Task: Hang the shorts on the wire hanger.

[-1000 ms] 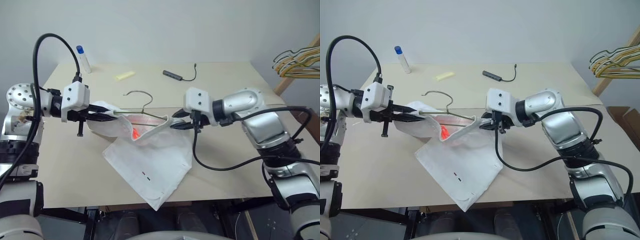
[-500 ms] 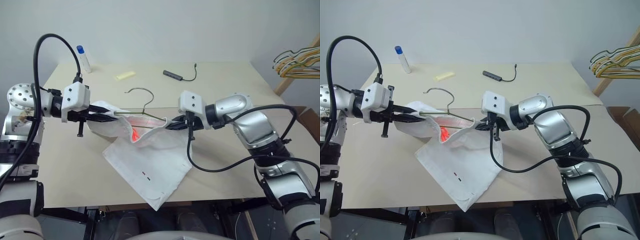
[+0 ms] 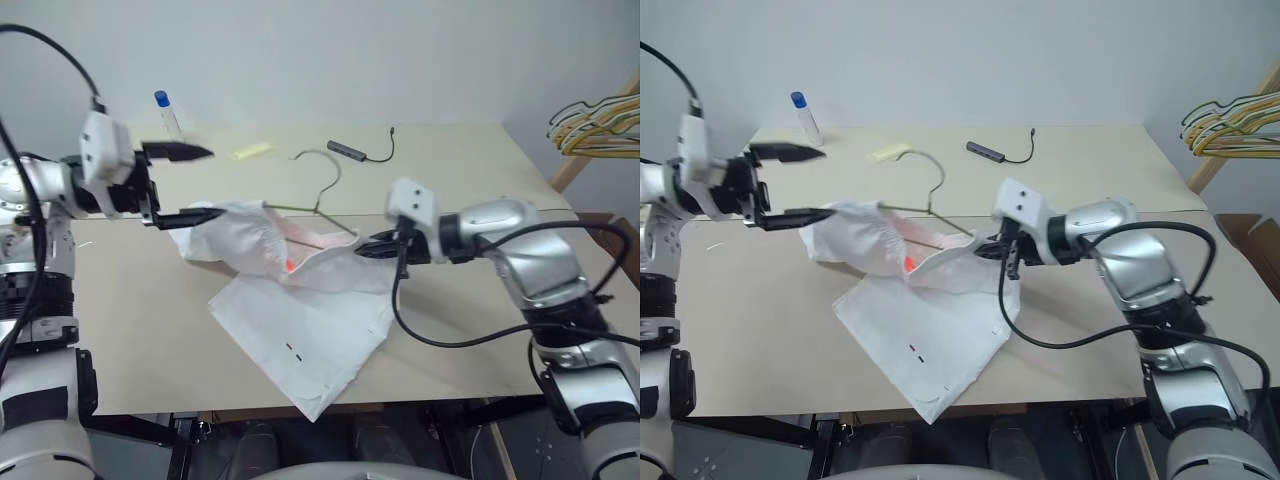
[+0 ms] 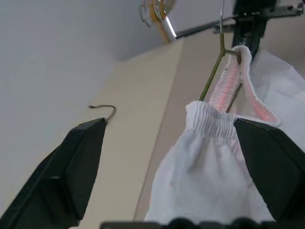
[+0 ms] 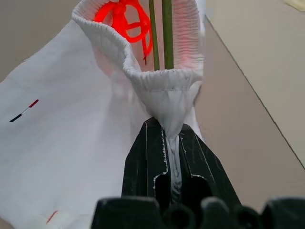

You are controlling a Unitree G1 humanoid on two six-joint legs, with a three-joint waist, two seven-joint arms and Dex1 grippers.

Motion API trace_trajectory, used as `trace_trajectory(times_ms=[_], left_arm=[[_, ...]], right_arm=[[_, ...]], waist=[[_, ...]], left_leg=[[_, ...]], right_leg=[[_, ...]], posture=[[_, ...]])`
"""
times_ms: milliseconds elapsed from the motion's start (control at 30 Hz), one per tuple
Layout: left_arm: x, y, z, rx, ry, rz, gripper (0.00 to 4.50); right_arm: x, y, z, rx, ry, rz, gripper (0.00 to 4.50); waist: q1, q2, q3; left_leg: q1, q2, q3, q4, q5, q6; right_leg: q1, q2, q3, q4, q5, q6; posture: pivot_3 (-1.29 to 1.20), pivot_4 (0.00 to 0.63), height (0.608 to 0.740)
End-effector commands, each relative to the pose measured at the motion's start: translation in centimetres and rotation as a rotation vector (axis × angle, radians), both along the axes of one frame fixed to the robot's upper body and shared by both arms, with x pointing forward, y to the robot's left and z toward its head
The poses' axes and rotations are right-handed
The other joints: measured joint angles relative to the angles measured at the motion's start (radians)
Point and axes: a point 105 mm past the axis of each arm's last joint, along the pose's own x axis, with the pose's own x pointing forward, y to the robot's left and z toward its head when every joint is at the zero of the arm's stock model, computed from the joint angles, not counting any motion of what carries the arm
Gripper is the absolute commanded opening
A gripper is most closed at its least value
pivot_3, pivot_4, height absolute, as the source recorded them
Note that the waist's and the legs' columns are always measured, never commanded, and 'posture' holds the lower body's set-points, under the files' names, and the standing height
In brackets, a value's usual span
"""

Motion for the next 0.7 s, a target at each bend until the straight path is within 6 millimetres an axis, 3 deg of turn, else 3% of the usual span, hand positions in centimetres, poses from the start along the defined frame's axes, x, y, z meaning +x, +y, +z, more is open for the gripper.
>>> trace_trajectory(times_ms=[33,267,400,700], left_arm=[[-0.5,-0.3,1.3,-0.128,-0.043,0.007,4.49],[-1.7,-2.3,-0.1,-0.261,0.012,-0.074,4.49],[-1.9,-4.0,-0.9,-0.269,0.04,-0.118,4.49],[-1.8,-5.2,-1.0,-0.257,0.044,-0.152,4.49]], right_arm=[[0.0,-3.0,2.7,0.077,-0.019,-0.199,0.0],[-1.0,-9.7,2.8,0.116,0.117,-0.626,0.0],[-1.8,-15.3,2.2,0.036,0.147,-0.908,0.0],[-3.5,-23.8,4.4,0.031,0.099,-1.37,0.0]], waist=[[-0.001,0.0,0.0],[-0.017,0.0,0.0],[-0.038,0.0,0.0],[-0.129,0.002,-0.001]], left_leg=[[0.0,0.0,0.0,0.0,0.0,0.0],[0.0,0.0,0.0,0.0,0.0,0.0],[0.0,-0.001,0.0,0.0,0.0,0.0],[0.0,-0.001,0.0,0.0,0.0,0.0]], right_leg=[[0.0,0.0,0.0,0.0,0.0,0.0],[0.0,-0.001,0.0,0.0,0.0,0.0],[0.001,-0.001,0.0,-0.001,0.0,0.0],[0.002,-0.001,0.002,-0.002,0.0,0.0]], posture=[[-0.1,0.0,0.74],[-0.17,0.0,0.74],[-0.2,0.0,0.74],[-0.24,0.0,0.74]])
